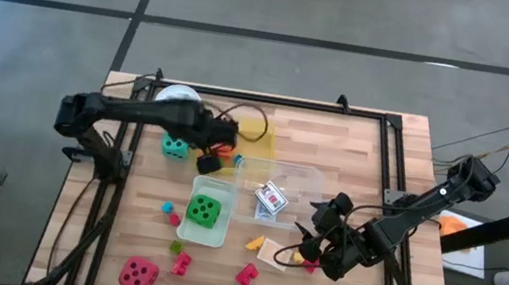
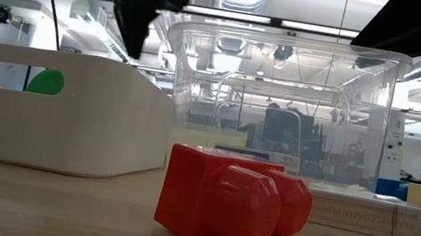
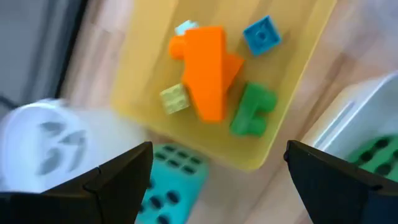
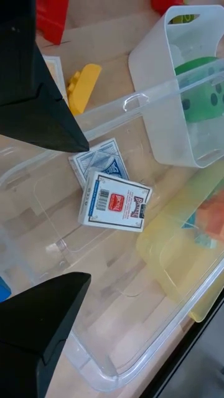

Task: Pick & Place Toys
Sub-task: Put the red dice into the white bin

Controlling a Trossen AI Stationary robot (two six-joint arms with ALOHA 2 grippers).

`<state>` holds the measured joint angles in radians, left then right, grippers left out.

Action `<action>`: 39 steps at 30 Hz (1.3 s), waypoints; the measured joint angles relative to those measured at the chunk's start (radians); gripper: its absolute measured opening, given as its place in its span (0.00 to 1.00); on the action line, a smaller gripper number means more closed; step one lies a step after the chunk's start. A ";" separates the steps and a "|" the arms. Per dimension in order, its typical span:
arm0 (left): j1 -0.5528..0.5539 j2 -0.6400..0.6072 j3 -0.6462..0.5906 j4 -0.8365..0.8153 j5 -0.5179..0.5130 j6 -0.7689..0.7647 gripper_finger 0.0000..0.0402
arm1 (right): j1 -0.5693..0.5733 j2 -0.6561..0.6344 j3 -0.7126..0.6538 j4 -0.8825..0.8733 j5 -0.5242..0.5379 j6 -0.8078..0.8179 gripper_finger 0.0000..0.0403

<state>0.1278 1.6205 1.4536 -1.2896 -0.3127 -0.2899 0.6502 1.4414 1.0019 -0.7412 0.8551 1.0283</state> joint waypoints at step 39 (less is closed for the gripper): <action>-0.448 -0.043 -0.238 -0.162 0.363 -0.422 0.89 | 0.000 0.000 0.000 0.019 0.003 -0.038 0.81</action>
<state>-0.3203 1.5772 1.2152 -1.4515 0.0505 -0.7121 0.6498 1.4414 1.0019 -0.7224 0.8581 0.9905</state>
